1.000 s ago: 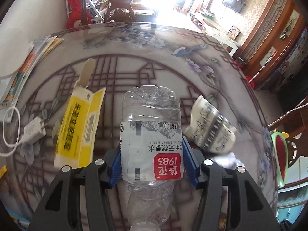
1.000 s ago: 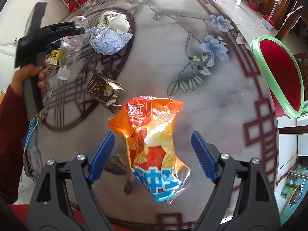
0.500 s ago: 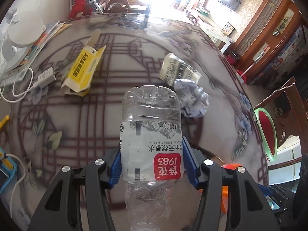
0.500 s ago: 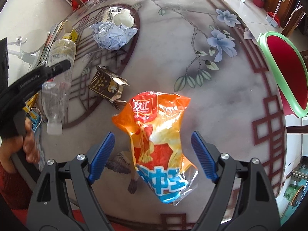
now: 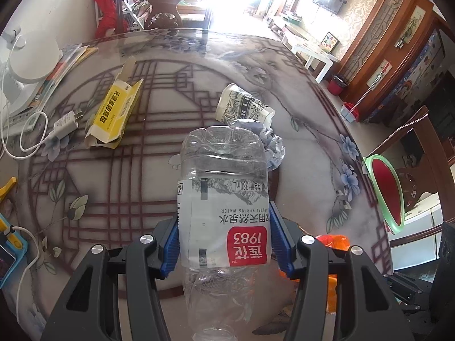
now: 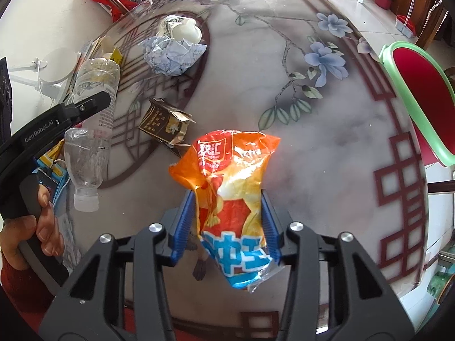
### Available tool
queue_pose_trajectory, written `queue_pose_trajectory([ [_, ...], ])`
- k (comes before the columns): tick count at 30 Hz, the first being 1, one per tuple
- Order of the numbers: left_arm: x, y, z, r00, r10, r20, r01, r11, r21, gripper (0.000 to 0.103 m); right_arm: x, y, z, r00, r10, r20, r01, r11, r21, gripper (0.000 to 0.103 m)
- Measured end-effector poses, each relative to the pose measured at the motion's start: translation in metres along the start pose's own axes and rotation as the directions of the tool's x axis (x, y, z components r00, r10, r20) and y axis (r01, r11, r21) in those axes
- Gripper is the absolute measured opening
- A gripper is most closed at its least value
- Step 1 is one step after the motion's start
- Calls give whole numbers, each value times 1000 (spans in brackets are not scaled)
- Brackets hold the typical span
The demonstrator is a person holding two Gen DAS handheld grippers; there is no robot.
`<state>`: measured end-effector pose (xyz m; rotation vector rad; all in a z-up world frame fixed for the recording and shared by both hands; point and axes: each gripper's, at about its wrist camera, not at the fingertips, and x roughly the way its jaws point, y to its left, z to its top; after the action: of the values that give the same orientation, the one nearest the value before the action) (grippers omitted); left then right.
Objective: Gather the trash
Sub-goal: 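Carry the water bottle and orange snack bag over the red bin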
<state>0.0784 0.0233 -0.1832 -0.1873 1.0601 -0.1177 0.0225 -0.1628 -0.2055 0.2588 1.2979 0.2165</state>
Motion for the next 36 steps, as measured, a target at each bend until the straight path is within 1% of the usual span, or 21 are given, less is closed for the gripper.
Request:
queue_pose_trajectory([
  [7,-4,-12,3,1000,-9,8,9,1000,24,52,-34,-5,11,995,-5,101,5,1000,3,43],
  [14,-8,-31,10,999,-32,22,31,998,58,52,-61,-16,26,984,-10,176,6,1000,24,43],
  [19,-12,-48,15,998,-51,27,48,995,87,52,-74,-23,33,978,-10,208,4,999,33,43],
  [24,-12,-62,17,997,-68,24,65,992,108,52,-86,-28,39,970,-33,241,27,999,27,43],
  [36,-4,-96,16,996,-87,-2,86,984,158,52,-98,-53,42,966,-39,256,24,998,59,43],
])
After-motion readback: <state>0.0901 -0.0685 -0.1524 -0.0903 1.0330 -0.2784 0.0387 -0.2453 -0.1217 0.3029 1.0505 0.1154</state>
